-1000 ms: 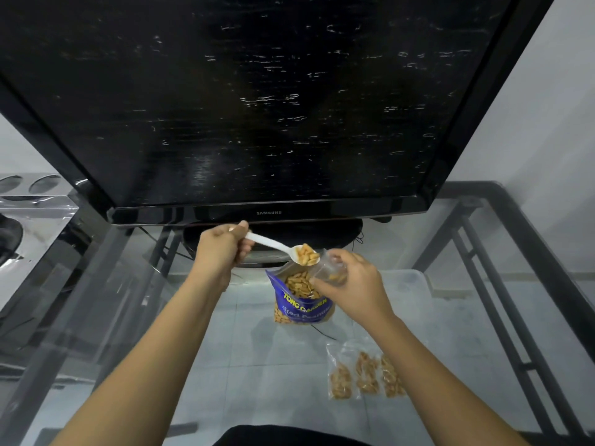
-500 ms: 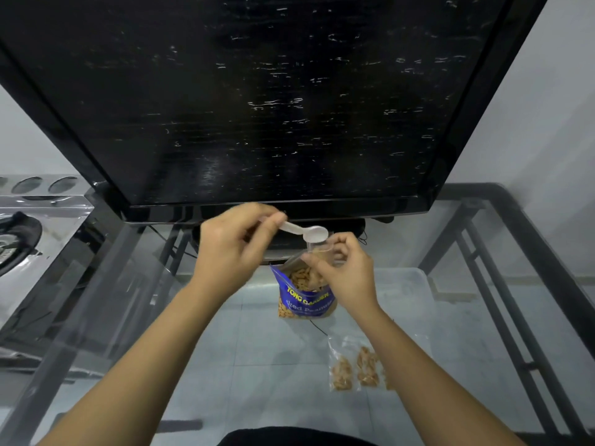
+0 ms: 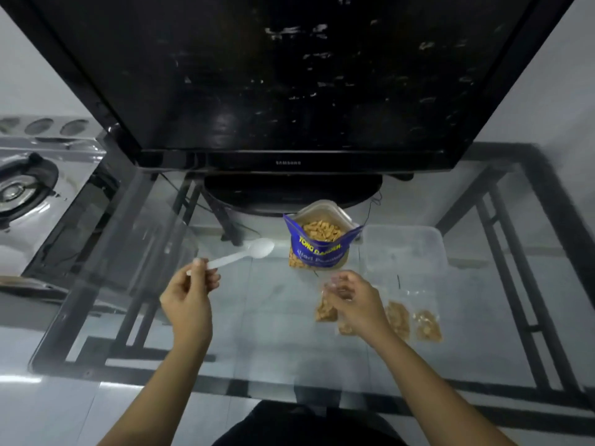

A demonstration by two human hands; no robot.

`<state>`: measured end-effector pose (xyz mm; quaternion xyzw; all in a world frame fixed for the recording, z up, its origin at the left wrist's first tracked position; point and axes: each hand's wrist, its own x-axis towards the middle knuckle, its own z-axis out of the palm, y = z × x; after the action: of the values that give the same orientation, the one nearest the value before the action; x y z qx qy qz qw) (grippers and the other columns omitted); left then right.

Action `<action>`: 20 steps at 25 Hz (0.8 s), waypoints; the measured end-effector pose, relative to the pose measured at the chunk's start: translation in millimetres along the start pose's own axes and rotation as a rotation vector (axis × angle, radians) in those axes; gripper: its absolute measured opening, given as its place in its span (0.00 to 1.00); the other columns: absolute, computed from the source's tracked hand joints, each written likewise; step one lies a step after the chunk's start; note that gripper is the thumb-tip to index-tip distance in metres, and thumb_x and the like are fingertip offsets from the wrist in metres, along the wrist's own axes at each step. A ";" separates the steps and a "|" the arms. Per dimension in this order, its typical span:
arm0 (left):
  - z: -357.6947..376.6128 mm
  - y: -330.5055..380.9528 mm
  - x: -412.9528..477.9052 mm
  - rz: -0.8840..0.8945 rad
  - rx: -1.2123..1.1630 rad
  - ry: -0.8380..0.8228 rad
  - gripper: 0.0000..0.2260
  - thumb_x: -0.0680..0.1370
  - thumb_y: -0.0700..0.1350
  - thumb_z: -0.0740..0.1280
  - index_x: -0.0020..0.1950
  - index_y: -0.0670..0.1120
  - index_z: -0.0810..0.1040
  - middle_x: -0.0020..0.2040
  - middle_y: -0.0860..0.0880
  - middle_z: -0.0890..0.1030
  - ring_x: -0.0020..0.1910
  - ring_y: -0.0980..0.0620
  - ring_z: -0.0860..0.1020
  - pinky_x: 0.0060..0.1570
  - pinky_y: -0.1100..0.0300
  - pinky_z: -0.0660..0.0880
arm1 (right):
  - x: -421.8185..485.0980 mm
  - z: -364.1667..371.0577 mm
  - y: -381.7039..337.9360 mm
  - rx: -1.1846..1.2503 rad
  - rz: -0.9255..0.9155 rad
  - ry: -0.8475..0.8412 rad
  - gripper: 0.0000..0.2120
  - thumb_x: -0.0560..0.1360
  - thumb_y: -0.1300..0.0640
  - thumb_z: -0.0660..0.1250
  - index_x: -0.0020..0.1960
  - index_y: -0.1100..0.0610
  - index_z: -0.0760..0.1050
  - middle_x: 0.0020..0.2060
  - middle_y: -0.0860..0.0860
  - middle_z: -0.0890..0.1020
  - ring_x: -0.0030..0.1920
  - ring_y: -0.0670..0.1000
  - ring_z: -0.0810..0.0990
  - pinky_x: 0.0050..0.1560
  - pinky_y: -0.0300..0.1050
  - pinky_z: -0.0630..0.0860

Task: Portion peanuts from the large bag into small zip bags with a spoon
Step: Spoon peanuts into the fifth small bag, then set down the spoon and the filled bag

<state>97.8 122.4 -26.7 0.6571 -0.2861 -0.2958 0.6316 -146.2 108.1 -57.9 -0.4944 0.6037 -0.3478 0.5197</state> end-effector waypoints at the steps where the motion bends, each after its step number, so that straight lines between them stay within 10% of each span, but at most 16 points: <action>1: -4.4 -13.8 -7.5 0.031 0.080 -0.033 0.08 0.78 0.44 0.65 0.49 0.42 0.81 0.36 0.47 0.81 0.33 0.59 0.79 0.40 0.68 0.78 | -0.9 4.7 13.4 -0.046 0.053 0.010 0.10 0.70 0.59 0.73 0.47 0.51 0.74 0.39 0.45 0.81 0.39 0.44 0.81 0.36 0.28 0.74; 7: 0.9 -85.1 -11.7 0.562 0.785 -0.435 0.09 0.73 0.40 0.68 0.51 0.39 0.82 0.45 0.41 0.84 0.42 0.48 0.82 0.46 0.68 0.74 | 17.1 24.1 49.6 -0.396 0.135 0.044 0.19 0.72 0.52 0.71 0.59 0.55 0.71 0.44 0.52 0.80 0.45 0.54 0.81 0.44 0.43 0.76; 13: -1.7 -117.3 -12.2 0.775 0.986 -0.644 0.13 0.71 0.40 0.67 0.52 0.36 0.81 0.47 0.39 0.84 0.39 0.42 0.82 0.39 0.56 0.80 | 10.0 23.9 53.8 -0.784 -0.181 0.012 0.22 0.76 0.54 0.64 0.67 0.59 0.64 0.61 0.57 0.73 0.59 0.58 0.73 0.55 0.50 0.73; 16: -4.1 -124.4 -10.0 0.818 1.022 -0.664 0.14 0.70 0.38 0.69 0.53 0.34 0.80 0.47 0.38 0.83 0.39 0.41 0.82 0.38 0.55 0.80 | 1.3 18.9 62.3 -0.873 -0.418 0.008 0.13 0.75 0.62 0.65 0.59 0.61 0.73 0.60 0.57 0.75 0.60 0.58 0.75 0.59 0.50 0.74; 20: 0.4 -127.7 -10.0 0.807 1.032 -0.656 0.14 0.66 0.34 0.75 0.51 0.34 0.80 0.40 0.39 0.81 0.35 0.41 0.80 0.33 0.57 0.78 | 0.4 19.1 87.9 -1.074 -0.548 -0.106 0.24 0.62 0.66 0.76 0.58 0.61 0.76 0.56 0.56 0.81 0.57 0.57 0.80 0.56 0.53 0.77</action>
<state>91.2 134.6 -154.0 0.5919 -0.7833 -0.0493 0.1834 -148.3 133.2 -144.2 -0.8418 0.5188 -0.0905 0.1181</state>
